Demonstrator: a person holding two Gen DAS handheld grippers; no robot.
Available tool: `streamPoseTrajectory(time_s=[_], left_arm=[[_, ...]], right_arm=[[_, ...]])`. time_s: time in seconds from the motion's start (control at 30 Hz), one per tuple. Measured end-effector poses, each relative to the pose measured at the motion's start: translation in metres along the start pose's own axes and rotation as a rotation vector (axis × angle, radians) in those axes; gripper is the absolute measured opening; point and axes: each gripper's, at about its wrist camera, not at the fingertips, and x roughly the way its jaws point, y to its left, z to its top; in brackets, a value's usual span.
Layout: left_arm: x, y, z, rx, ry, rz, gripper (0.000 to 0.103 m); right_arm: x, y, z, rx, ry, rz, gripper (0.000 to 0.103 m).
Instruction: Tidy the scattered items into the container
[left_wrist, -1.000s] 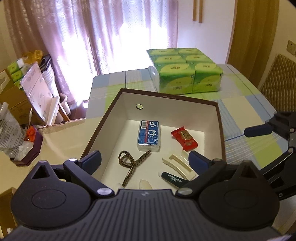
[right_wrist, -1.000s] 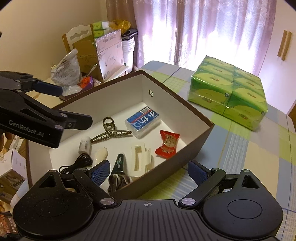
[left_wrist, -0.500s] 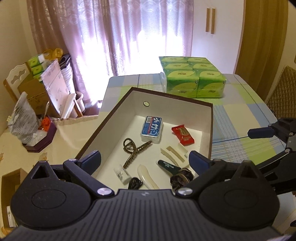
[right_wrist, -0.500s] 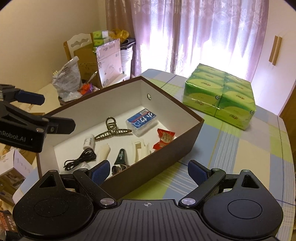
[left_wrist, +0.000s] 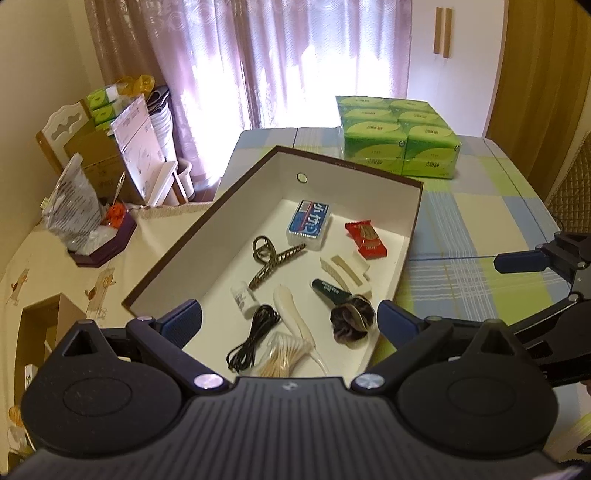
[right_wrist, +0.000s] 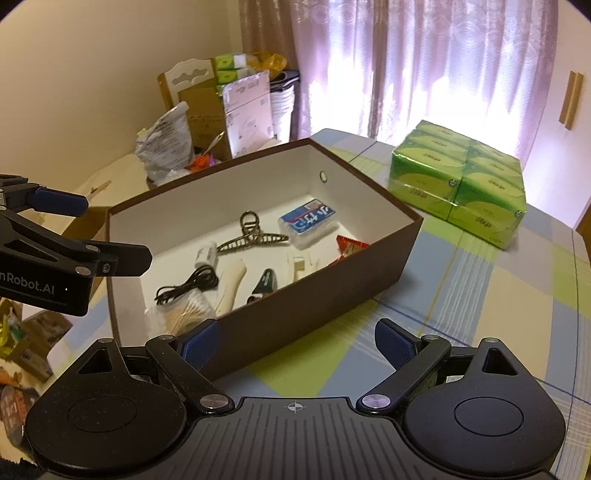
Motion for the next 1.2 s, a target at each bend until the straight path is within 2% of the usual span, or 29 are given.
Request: streamPoseTrajectory(time_s=[0.6,1.2], left_arm=[[-0.013,-0.027,-0.025,-0.044,0.048,0.053,0.100],[-0.005,-0.041,-0.041,-0.085,0.100,0.100,0.100]], right_arm=[[-0.013,-0.005,-0.019,-0.066,0.017,0.067,0.096],[-0.011,-0.014,-0.036,-0.081,0.063,0.102,0.096]])
